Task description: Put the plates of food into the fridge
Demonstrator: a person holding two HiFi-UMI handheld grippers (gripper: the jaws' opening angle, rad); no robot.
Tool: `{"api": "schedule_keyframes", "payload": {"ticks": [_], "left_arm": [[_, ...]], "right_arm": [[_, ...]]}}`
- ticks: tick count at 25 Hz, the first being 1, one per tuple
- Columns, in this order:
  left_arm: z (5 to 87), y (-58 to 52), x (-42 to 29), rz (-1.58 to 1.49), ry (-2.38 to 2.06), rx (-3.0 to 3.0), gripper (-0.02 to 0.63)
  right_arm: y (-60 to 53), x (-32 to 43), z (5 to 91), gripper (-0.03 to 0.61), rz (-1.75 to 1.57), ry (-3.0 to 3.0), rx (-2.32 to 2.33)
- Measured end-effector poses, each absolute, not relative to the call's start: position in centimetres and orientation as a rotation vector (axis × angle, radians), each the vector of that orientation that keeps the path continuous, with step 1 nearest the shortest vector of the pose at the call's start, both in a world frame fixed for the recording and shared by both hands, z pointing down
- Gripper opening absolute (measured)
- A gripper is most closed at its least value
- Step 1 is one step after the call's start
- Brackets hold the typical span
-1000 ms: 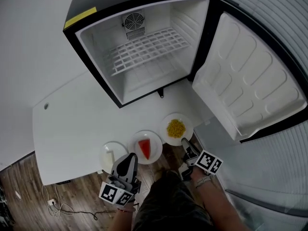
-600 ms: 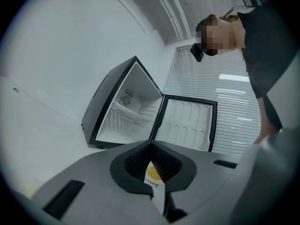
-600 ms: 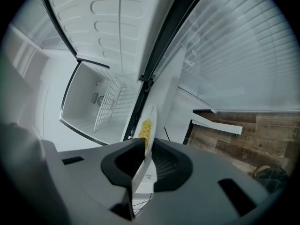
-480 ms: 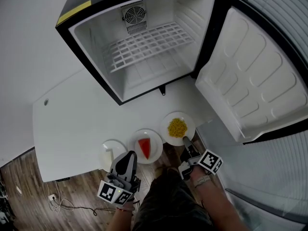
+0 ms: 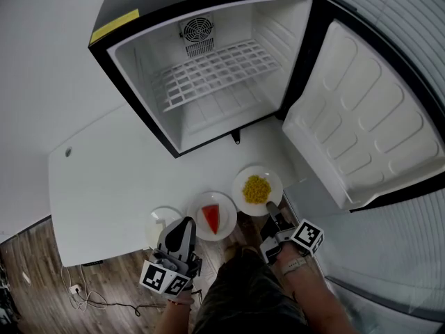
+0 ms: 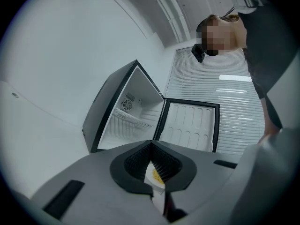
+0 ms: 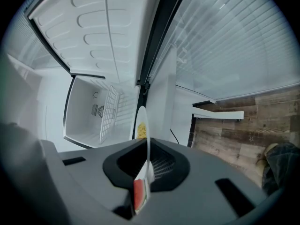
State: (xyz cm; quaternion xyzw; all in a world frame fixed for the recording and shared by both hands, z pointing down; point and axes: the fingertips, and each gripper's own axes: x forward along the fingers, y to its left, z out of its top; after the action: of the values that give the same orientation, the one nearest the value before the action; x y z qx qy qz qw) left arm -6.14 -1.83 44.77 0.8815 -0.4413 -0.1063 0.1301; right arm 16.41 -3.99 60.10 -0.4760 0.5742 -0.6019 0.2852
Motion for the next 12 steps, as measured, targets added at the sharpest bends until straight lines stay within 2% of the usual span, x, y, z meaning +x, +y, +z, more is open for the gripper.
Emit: {"api": "schedule_keyframes", "payload": {"ticks": [12], "left_arm": [[41.2, -3.4, -8.5, -0.333, -1.312, 2.599, 0.006]], "right_arm": [[-5.8, 15.1, 56.1, 0.012, -1.620, 1.455, -1.288]]}}
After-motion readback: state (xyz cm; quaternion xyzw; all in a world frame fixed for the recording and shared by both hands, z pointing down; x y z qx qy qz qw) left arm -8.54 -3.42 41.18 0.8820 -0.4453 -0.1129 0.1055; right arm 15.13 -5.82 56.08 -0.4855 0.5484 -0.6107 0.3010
